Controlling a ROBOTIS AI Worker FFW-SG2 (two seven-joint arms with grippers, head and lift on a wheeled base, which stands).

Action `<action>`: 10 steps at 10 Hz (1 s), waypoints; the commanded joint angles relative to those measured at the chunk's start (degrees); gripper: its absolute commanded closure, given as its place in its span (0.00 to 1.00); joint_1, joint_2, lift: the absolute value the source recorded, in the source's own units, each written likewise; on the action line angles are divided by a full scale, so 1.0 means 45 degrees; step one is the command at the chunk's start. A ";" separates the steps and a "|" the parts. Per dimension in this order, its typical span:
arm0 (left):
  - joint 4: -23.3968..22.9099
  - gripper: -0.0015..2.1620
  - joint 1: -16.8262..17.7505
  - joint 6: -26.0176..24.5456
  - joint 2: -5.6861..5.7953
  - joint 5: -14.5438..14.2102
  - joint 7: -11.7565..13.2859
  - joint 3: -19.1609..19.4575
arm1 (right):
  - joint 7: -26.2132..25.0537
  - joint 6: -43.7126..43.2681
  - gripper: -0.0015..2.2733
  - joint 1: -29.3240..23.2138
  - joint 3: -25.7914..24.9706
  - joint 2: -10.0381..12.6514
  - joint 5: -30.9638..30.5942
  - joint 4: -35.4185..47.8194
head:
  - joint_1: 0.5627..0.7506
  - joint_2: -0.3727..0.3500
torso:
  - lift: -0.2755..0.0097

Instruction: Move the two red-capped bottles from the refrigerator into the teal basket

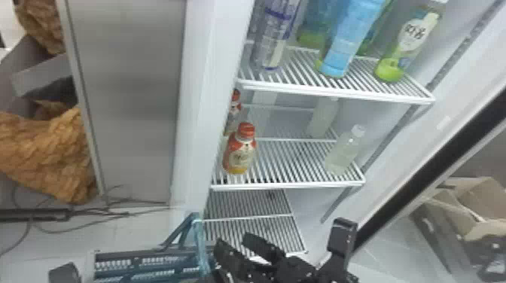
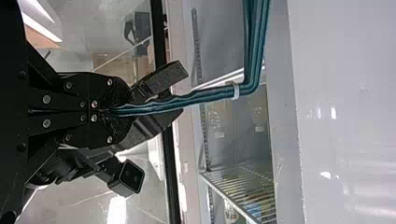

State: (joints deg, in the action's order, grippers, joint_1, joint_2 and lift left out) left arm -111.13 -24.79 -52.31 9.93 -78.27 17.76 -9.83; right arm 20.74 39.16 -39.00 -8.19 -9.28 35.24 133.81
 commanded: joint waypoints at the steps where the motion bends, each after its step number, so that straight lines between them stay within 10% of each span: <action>1: -0.0006 0.53 -0.0021 -0.0001 0.0001 -0.0025 -0.0002 0.0000 | 0.0001 -0.0390 0.14 -0.0020 -0.0134 0.0050 -0.0139 -0.0034 | 0.70 0.03 | 0.17; 10: -0.0006 0.53 -0.0021 -0.0001 0.0001 -0.0050 -0.0002 -0.0127 | -0.0819 -0.6796 0.14 -0.0020 -0.0795 0.0617 -0.1967 -0.1127 | 0.70 0.03 | 0.17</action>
State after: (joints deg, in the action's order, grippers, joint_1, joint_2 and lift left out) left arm -111.16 -24.93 -52.31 9.93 -78.47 17.75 -10.31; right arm 17.12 11.16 -39.43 -11.81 -6.81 26.67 129.90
